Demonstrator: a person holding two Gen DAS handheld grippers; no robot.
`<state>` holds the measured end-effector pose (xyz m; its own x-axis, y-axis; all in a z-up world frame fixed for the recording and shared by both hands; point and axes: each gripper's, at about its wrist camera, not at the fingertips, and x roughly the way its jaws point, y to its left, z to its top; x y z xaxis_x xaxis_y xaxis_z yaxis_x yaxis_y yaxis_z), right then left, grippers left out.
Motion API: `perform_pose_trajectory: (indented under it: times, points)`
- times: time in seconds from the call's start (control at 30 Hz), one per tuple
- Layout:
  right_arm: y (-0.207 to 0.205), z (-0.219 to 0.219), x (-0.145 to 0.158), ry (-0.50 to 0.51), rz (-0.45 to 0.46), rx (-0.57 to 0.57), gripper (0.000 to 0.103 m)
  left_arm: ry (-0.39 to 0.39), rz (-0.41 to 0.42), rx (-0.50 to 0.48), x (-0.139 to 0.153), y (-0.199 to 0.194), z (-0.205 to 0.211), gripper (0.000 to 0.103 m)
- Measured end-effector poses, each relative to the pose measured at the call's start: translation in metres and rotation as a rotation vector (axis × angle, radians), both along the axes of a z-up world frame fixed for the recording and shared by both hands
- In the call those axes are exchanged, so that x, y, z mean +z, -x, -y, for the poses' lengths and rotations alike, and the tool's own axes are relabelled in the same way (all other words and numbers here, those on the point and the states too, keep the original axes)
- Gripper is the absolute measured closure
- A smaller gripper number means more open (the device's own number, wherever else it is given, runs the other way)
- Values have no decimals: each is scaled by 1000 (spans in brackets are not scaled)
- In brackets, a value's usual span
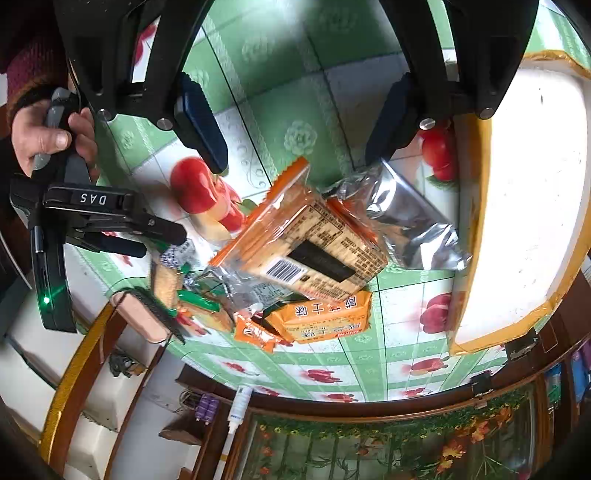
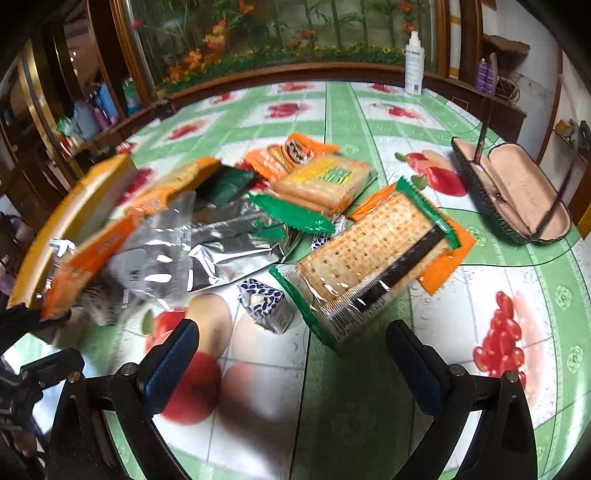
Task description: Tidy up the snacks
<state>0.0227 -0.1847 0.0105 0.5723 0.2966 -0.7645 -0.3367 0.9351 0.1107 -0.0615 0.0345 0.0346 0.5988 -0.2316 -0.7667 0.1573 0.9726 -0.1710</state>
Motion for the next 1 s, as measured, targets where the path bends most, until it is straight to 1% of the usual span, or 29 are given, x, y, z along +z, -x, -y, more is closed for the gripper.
perform_pose_trajectory:
  times: [0.03,0.1,0.13,0.17,0.27,0.33,0.47,0.6,0.67,0.73,0.77,1.0]
  points:
    - [5,0,3,-2,15,14,5,3,5,7,3,2,-3,29]
    - [13,4,6,-27,33,19,5,-10,32,17,13,6,-6,30]
    - [15,6,7,-48,32,22,5,1,42,20,17,6,-8,30]
    - [17,9,8,-72,26,27,5,16,35,30,21,2,-13,30]
    - [19,14,9,-97,25,23,5,106,-14,61,23,-12,-25,30]
    - [20,16,9,-109,26,20,5,127,-31,70,25,-19,-28,30]
    - [19,22,7,-139,26,22,5,100,-53,80,23,-33,-22,28]
    - [20,29,9,-170,40,3,5,11,-19,92,24,-47,-9,28]
    - [20,35,10,-208,35,-2,5,-25,3,92,25,-52,-4,31]
    - [20,39,11,-223,34,-4,5,-62,3,104,24,-54,-5,34]
    - [21,40,12,-229,40,-6,5,-64,4,110,23,-55,-8,34]
    - [25,41,15,-269,60,6,5,1,-39,156,15,-52,-38,34]
